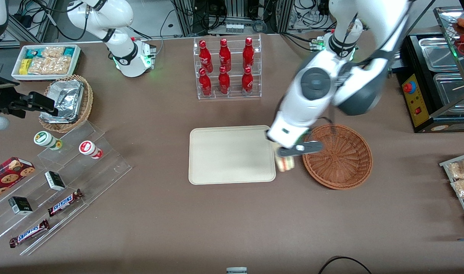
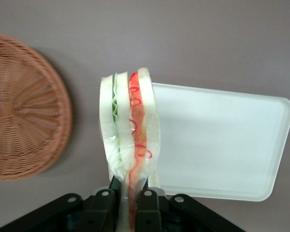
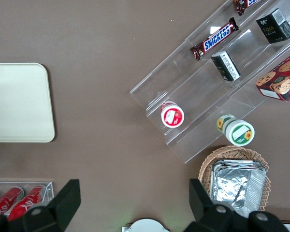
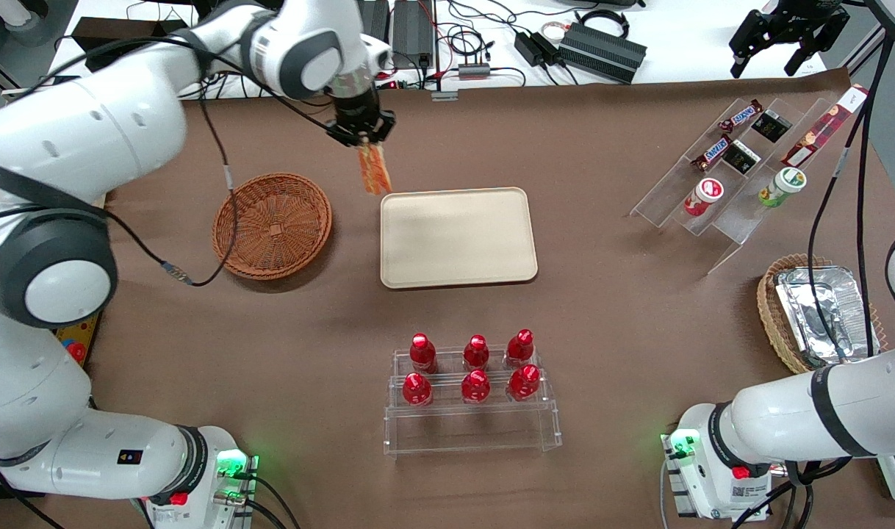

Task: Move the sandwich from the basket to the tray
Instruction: 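Carry the sandwich with the left gripper over the cream tray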

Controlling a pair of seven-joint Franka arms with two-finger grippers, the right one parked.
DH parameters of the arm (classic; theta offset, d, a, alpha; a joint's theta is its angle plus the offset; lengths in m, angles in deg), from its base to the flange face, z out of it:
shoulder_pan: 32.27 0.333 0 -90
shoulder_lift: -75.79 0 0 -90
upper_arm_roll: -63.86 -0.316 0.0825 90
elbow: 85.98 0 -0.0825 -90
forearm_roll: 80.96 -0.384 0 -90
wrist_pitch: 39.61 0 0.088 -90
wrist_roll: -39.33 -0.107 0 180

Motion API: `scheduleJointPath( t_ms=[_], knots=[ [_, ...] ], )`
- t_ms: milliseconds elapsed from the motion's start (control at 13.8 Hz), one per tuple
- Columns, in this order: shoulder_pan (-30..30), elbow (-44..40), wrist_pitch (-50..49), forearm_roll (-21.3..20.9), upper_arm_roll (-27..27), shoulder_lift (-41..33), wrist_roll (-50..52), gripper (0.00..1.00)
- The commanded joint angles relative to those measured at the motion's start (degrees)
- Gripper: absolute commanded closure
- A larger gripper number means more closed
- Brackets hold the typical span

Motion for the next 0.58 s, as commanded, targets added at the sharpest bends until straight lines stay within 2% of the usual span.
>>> scheduleJointPath(
  t_ms=[0,218,509],
  knots=[
    [-4.1,-6.0,0.5,-3.4,0.1,7.6,2.2,1.0],
    [-7.3,-6.0,8.5,-3.6,-0.1,11.7,2.3,1.0],
    [-10.7,-6.0,14.1,-7.0,-0.2,17.1,2.4,1.0]
  ],
)
